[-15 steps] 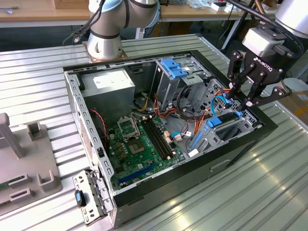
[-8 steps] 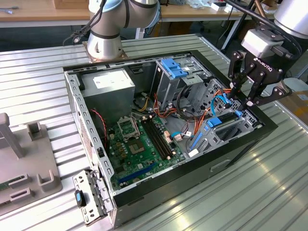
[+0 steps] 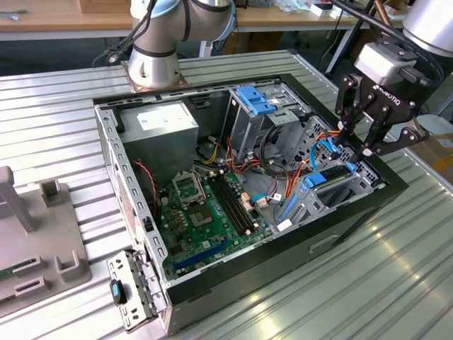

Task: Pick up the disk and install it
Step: 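Insert the first disk wire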

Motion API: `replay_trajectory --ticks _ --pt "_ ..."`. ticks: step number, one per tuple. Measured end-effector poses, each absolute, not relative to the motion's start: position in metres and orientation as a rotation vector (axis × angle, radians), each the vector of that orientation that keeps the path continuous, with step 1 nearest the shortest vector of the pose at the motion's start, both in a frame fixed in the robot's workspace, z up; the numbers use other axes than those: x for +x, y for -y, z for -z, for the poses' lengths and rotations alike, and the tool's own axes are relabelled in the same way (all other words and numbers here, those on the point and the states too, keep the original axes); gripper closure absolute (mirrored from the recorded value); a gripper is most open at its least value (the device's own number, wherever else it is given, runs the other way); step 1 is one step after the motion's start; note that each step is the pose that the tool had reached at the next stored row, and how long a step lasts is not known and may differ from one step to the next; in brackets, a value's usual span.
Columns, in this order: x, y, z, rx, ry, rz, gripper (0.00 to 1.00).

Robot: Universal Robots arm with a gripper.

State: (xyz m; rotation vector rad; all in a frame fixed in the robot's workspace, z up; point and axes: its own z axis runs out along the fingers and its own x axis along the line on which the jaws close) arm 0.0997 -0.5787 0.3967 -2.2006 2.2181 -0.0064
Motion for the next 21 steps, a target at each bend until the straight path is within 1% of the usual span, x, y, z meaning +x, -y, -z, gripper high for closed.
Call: replay_trajectory --ticks 15,21 --pt "0.113 0.577 -0.396 -2.351 -2.058 0.005 0.56" --pt "0.12 0.57 -0.396 -2.365 -2.042 0.005 0.56"
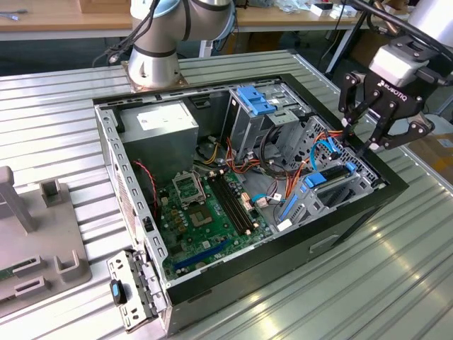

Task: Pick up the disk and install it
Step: 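Insert the first disk wire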

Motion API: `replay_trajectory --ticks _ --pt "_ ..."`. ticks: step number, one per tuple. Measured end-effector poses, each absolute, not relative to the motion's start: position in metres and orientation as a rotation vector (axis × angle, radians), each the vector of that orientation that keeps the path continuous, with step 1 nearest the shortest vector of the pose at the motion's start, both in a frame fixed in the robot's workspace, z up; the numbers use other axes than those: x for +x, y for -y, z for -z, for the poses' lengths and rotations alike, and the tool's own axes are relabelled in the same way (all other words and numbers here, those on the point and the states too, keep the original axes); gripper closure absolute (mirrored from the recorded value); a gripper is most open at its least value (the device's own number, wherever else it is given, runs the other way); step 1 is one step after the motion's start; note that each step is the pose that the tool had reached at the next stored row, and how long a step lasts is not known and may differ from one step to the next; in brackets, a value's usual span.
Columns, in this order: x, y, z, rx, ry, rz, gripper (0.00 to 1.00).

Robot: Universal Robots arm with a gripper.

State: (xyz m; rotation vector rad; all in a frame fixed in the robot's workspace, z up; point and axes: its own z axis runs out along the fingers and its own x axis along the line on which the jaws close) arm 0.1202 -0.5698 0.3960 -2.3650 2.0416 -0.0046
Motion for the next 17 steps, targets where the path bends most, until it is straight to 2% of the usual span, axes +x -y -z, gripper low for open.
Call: replay_trajectory --ticks 3,17 --pt "0.123 0.559 -0.395 -2.38 -2.024 0.005 0.56" --pt "0.155 0.558 -0.387 -2.548 -1.808 0.002 0.56"
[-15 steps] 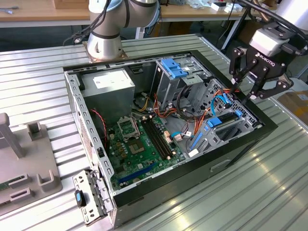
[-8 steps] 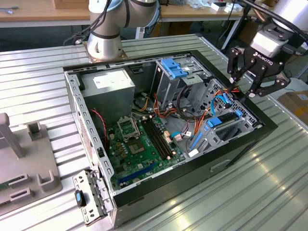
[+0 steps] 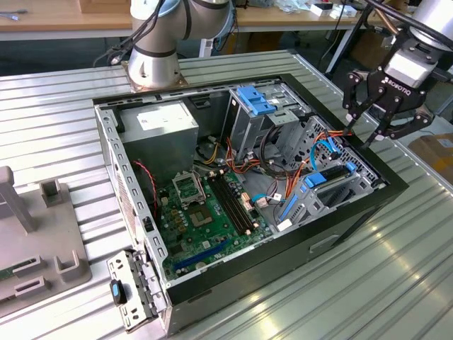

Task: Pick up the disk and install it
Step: 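Insert the first disk wire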

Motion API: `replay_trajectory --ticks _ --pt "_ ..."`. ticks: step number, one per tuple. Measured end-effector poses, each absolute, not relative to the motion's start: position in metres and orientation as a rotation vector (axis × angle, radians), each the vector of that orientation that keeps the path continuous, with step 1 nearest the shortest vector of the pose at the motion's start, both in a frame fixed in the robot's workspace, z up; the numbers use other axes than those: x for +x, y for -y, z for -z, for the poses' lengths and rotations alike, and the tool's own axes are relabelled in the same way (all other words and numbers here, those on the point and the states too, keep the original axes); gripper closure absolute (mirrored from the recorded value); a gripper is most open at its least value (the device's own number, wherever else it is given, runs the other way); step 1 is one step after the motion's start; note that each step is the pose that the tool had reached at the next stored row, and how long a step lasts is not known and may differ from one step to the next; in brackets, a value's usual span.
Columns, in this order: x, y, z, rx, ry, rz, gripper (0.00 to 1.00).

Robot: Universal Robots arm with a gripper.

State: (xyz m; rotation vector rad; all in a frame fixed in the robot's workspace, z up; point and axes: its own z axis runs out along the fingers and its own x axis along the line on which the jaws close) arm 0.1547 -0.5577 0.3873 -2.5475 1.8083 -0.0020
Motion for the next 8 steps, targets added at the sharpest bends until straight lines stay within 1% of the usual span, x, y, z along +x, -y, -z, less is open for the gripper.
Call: replay_trajectory --ticks 8 --pt "0.1655 0.5577 -0.3818 -2.669 -1.624 0.0 0.56"
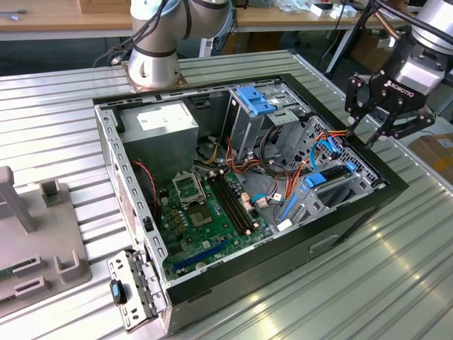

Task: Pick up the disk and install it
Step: 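Insert the first disk wire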

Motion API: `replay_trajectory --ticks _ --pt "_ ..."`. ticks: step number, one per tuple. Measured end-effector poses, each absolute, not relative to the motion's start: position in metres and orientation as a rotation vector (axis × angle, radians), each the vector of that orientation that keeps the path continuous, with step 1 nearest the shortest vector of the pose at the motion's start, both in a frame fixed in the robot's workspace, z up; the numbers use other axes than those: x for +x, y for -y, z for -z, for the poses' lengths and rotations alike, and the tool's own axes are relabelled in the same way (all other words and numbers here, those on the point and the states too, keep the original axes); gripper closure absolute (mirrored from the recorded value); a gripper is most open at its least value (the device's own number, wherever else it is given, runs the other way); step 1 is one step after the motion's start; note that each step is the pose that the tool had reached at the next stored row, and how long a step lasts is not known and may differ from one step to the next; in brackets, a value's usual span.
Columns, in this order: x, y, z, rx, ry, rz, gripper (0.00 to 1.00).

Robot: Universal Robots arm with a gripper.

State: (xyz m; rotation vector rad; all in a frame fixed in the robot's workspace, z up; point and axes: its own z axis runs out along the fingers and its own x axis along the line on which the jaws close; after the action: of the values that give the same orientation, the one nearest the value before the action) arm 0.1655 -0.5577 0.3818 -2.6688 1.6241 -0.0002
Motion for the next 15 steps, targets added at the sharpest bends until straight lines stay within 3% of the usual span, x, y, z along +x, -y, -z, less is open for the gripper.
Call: replay_trajectory --ticks 15 --pt "0.1717 0.5577 -0.3737 -2.924 -1.102 -0.005 0.56"
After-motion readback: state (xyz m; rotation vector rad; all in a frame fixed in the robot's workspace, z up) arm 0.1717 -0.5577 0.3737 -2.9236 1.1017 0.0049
